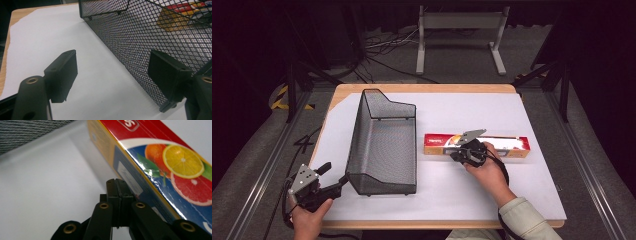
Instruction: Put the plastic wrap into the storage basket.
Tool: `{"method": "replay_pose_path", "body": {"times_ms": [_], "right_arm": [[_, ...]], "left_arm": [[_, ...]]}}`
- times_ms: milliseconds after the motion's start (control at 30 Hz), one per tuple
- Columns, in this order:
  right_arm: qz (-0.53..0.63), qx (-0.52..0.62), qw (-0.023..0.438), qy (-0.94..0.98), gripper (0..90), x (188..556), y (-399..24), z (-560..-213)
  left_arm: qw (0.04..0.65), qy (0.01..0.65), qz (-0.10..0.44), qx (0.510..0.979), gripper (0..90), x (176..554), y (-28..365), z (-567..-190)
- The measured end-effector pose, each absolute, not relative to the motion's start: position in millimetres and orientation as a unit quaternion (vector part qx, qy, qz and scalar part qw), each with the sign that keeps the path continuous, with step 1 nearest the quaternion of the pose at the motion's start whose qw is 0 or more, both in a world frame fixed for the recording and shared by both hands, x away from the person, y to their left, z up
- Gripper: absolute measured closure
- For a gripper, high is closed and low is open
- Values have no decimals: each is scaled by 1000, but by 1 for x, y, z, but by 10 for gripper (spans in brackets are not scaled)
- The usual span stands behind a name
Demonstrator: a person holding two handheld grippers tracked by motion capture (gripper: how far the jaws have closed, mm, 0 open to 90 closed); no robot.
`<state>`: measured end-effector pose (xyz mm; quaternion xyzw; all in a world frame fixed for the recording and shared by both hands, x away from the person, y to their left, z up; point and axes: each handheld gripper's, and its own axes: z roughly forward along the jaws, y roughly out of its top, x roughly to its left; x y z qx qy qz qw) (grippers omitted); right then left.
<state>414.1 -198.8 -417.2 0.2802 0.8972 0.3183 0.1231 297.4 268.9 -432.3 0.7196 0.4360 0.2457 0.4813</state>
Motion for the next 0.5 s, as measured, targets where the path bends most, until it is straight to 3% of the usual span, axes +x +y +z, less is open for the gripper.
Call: {"method": "replay_pose_path", "body": {"times_ms": [500], "right_arm": [[326, 289, 155, 887, 900, 424, -252, -367]], "left_arm": [[470, 445, 247, 721, 248, 302, 267, -433]]}}
